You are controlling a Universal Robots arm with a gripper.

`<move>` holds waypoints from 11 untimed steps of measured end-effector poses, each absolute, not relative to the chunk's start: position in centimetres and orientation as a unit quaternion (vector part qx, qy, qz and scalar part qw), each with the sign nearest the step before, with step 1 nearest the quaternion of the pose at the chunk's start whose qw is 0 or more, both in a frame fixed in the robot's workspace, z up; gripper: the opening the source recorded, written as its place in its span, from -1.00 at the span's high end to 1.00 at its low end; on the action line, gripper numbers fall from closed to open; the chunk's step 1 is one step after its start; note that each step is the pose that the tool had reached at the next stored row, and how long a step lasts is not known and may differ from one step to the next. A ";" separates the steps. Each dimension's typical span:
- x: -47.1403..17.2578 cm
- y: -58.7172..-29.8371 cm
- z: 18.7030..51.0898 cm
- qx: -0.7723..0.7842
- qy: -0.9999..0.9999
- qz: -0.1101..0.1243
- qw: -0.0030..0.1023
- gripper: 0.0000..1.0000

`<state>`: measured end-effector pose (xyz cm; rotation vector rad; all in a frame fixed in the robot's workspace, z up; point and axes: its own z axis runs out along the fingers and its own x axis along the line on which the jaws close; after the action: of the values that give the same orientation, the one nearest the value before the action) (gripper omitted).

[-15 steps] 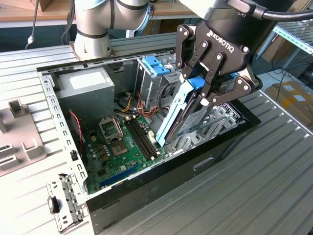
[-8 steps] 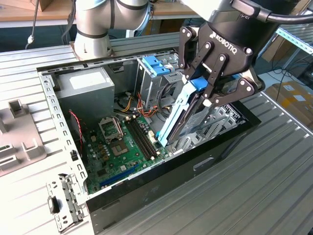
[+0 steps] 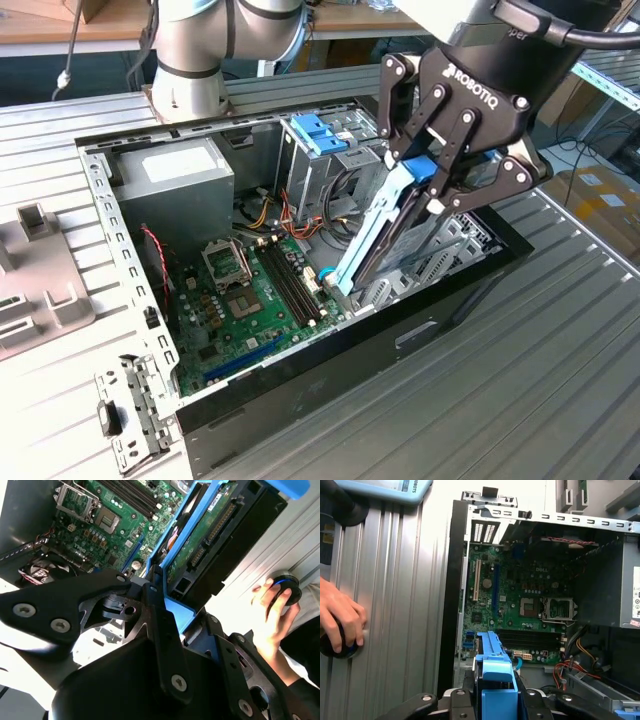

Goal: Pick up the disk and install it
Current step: 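Pick up the disk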

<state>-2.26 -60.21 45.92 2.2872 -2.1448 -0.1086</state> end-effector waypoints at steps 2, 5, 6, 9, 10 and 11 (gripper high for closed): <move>-2.0 -60.2 45.9 0.729 -0.684 -0.035 0.002 0.25; -1.6 -60.2 45.9 0.729 -0.684 -0.035 0.002 0.25; -1.4 -60.2 45.9 0.729 -0.684 -0.035 0.002 0.25; -1.1 -60.2 45.9 0.729 -0.684 -0.035 0.002 0.25; -1.0 -60.2 45.9 0.729 -0.684 -0.035 0.002 0.25; -0.9 -60.2 45.9 0.729 -0.684 -0.035 0.002 0.25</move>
<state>-0.86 -60.21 45.86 2.2870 -2.1446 -0.1093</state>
